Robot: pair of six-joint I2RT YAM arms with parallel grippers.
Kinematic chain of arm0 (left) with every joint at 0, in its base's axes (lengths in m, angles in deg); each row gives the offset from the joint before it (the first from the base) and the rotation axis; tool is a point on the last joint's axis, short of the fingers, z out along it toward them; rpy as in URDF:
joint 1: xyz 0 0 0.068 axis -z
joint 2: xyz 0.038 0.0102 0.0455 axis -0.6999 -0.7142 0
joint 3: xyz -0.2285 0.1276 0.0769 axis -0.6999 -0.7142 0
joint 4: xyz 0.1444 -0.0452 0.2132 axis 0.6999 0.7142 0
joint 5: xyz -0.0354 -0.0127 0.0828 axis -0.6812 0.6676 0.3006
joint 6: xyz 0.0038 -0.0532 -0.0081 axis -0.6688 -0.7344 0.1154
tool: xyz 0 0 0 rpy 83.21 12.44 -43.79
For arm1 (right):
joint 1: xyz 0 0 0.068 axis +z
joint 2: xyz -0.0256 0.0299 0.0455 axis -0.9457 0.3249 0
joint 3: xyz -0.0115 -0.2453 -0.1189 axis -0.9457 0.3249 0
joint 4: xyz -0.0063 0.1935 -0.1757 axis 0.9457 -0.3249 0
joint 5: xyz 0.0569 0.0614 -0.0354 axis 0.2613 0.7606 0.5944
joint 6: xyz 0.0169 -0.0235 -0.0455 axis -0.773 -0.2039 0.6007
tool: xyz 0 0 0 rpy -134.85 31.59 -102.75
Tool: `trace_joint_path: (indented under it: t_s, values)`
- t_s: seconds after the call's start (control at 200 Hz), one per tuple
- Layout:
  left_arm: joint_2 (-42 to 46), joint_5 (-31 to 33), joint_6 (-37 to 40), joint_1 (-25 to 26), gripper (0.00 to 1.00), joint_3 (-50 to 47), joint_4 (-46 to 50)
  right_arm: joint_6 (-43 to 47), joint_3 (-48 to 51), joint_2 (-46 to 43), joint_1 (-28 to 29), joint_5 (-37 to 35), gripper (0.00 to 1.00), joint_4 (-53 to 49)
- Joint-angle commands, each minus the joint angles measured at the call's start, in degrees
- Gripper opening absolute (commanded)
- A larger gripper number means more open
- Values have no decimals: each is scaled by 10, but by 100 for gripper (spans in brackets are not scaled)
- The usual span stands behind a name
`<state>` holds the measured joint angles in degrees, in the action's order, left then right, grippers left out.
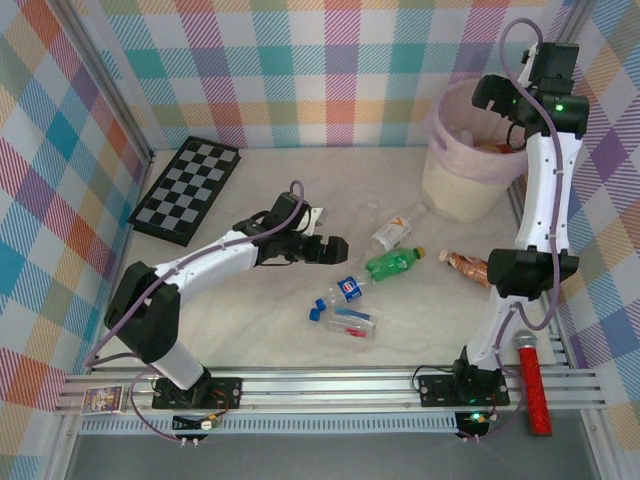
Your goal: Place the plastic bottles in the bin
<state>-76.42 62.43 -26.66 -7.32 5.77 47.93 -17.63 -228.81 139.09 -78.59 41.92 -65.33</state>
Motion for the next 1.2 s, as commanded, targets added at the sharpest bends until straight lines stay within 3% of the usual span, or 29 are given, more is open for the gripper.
trace_joint_path:
  t_s: [0.0,0.15,0.3,0.68,0.98,1.195]
  values:
    - [-19,25,15,5,99,30,5,-23,25,-60,-2,98,97,-17]
    - [-58,33,38,6,96,65,24,-39,83,-120,-1,221,95,-47]
    - [-104,41,64,20,98,111,55,-59,248,-228,-1,271,96,5]
    - [-200,106,97,55,100,191,95,-111,477,-411,-1,317,98,44]
    - [-266,141,119,63,100,236,98,-136,569,-460,0,334,98,57]
    - [-300,159,118,63,88,258,83,-168,641,-488,0,338,98,93]
